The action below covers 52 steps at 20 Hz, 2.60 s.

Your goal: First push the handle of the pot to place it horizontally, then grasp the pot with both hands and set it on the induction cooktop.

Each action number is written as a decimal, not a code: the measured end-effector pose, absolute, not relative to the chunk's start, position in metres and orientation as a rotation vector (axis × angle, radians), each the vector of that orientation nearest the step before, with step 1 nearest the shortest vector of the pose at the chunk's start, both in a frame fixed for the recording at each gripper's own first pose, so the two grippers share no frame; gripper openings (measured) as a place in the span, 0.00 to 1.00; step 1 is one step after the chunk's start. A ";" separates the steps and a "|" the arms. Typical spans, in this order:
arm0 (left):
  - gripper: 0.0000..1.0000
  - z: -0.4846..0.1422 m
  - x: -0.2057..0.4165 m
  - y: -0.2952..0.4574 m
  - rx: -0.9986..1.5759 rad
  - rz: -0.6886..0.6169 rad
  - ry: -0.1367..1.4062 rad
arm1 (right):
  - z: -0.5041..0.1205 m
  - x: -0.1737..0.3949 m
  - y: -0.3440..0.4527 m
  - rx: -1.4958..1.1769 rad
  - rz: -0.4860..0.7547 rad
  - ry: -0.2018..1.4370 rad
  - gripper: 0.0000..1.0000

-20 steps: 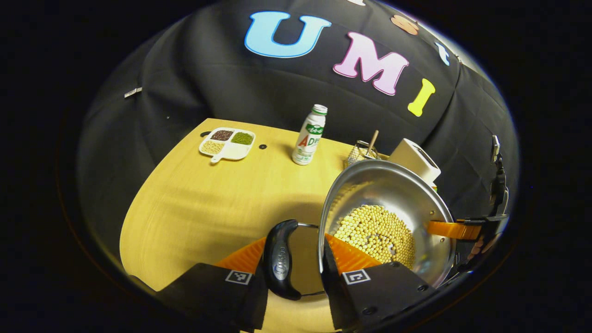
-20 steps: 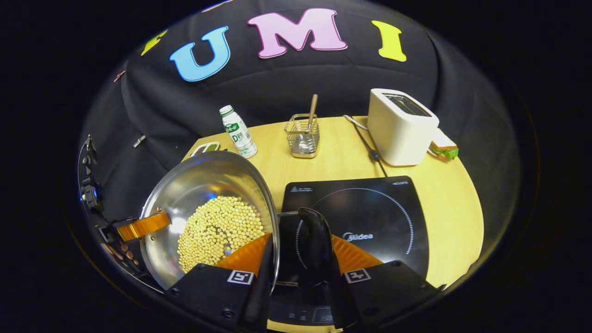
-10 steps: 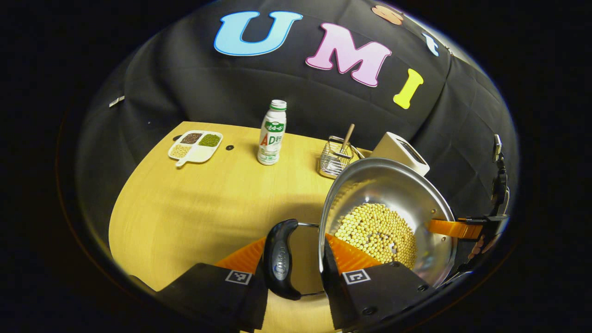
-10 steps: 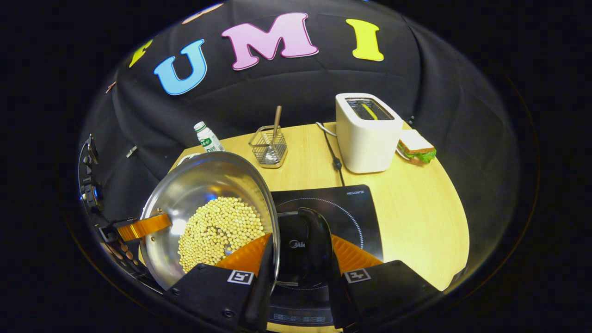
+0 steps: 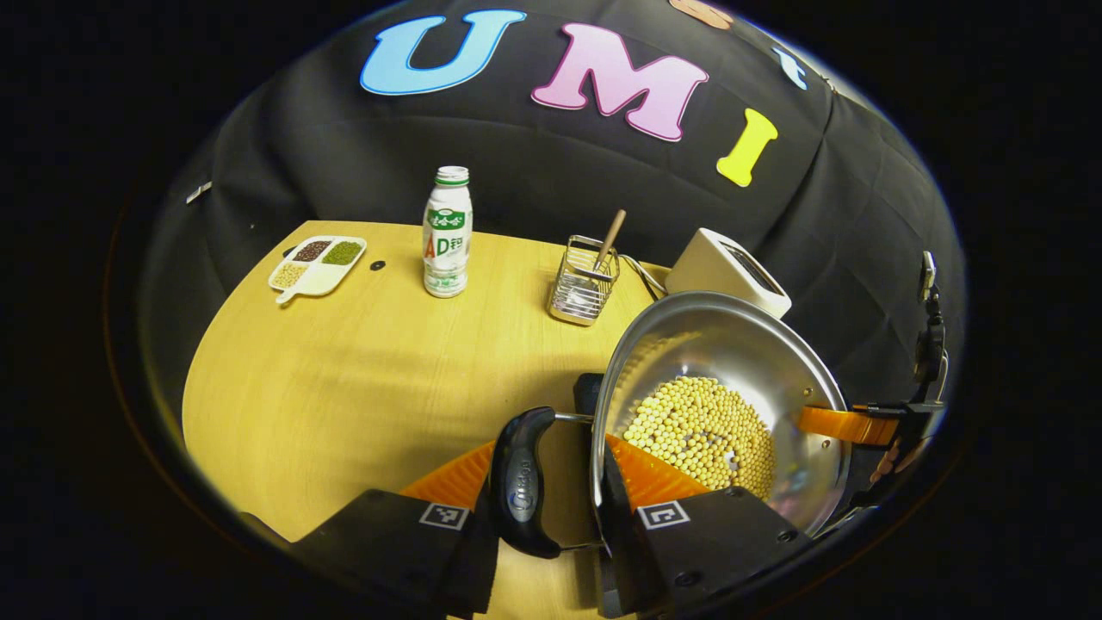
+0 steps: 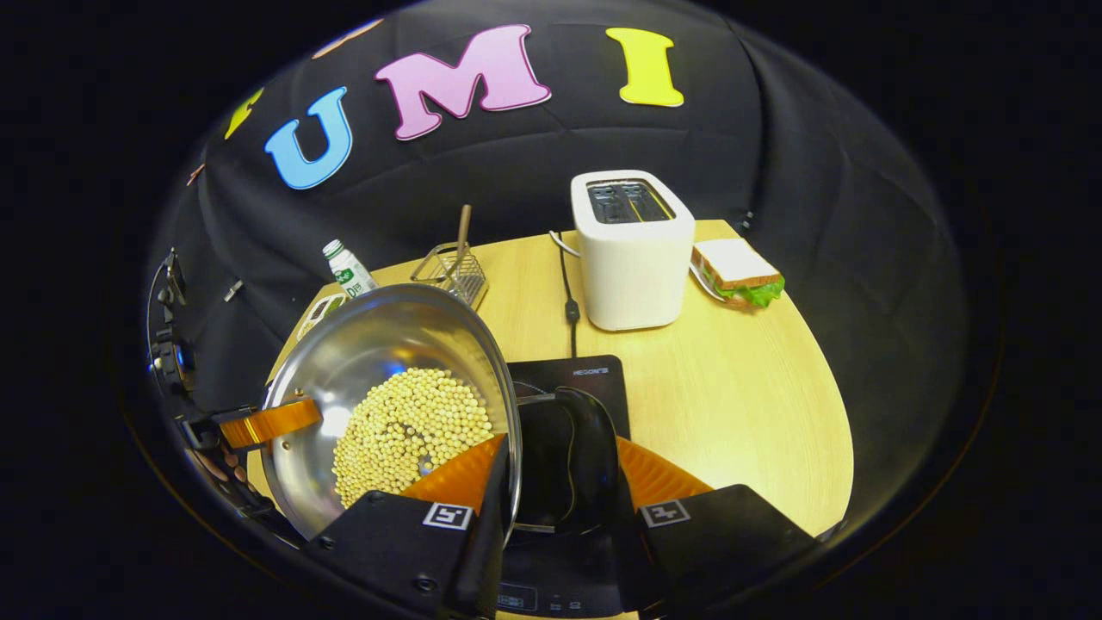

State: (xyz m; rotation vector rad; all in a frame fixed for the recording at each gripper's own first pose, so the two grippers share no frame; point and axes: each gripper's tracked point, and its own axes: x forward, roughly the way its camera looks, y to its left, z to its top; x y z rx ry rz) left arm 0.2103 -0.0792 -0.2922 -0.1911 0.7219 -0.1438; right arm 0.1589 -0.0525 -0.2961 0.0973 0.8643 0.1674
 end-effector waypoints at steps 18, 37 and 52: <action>0.57 -0.339 0.221 -0.119 -0.203 -0.108 0.755 | -0.347 0.175 -0.095 0.127 0.202 0.936 0.56; 0.96 -0.330 0.190 -0.126 -0.122 -0.104 0.822 | -0.325 0.155 -0.107 0.143 0.166 0.896 0.80; 0.95 -0.173 0.083 -0.044 -0.035 0.032 0.370 | -0.153 0.062 -0.125 0.081 -0.002 0.494 0.99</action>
